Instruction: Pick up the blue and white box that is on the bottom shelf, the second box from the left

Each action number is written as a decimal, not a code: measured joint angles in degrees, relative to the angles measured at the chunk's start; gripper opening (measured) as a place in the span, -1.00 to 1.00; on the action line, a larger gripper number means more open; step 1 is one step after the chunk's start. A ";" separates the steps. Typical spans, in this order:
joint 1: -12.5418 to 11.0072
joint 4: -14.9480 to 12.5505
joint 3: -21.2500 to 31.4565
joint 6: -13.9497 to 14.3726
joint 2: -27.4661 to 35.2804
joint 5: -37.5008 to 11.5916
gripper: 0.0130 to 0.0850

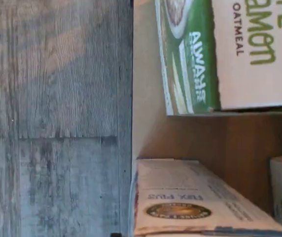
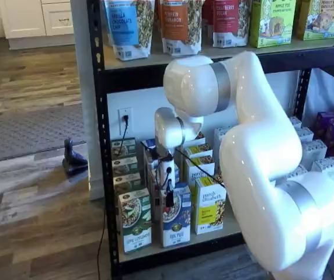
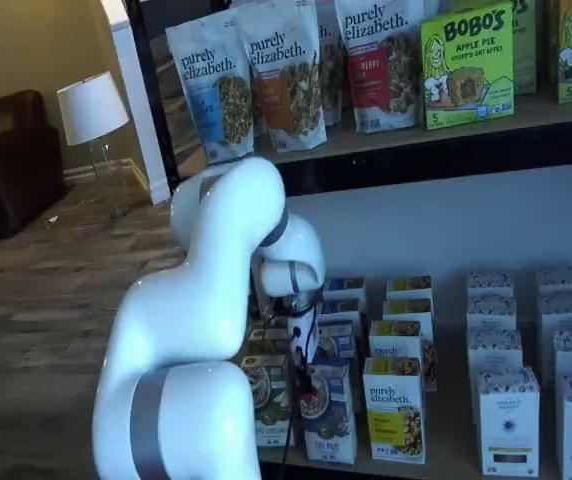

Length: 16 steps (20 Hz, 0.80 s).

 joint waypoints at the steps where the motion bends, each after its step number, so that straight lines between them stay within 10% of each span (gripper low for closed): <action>1: 0.06 -0.36 -0.57 0.35 0.50 0.27 1.00; 16: 0.10 -4.00 -2.35 3.38 3.12 1.58 1.00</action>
